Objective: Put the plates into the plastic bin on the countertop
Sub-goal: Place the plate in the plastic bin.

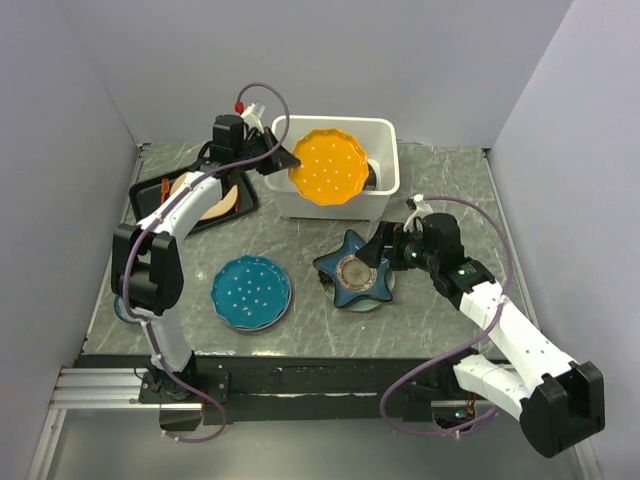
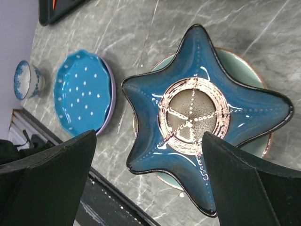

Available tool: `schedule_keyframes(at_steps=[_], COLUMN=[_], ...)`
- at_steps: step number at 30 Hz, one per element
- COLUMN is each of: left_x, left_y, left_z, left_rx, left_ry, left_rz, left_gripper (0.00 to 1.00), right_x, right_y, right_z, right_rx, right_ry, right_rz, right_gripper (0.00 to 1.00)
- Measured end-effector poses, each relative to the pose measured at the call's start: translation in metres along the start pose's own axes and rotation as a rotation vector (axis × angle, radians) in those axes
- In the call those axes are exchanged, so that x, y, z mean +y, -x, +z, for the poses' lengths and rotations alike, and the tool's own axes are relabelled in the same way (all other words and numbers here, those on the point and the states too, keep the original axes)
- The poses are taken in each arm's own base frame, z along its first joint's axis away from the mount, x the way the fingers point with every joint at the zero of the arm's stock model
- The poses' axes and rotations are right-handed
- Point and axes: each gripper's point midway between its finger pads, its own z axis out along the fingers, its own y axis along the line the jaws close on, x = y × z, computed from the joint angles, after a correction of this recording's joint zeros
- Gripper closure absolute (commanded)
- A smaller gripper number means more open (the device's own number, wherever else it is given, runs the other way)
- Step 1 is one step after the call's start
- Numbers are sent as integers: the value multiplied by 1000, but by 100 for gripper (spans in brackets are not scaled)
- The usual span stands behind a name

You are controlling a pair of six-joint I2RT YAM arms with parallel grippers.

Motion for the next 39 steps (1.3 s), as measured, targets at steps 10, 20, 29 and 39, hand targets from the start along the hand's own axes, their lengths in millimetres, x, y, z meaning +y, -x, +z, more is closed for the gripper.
schedule_keyframes(at_steps=[10, 20, 29, 39], left_x=[6, 21, 42, 47], left_y=[21, 32, 30, 32], left_z=[29, 48, 65, 71], left_rx=[-16, -25, -13, -21], left_ry=[0, 4, 24, 32], left_rz=[2, -27, -66, -73], left_gripper=[99, 99, 99, 99], right_x=[1, -2, -7, -8], right_y=[0, -7, -12, -14], right_z=[4, -2, -7, -11], right_rx=[10, -9, -11, -8], right_ry=[14, 7, -16, -25], right_rz=[-5, 9, 20, 26], right_gripper=[0, 0, 0, 0])
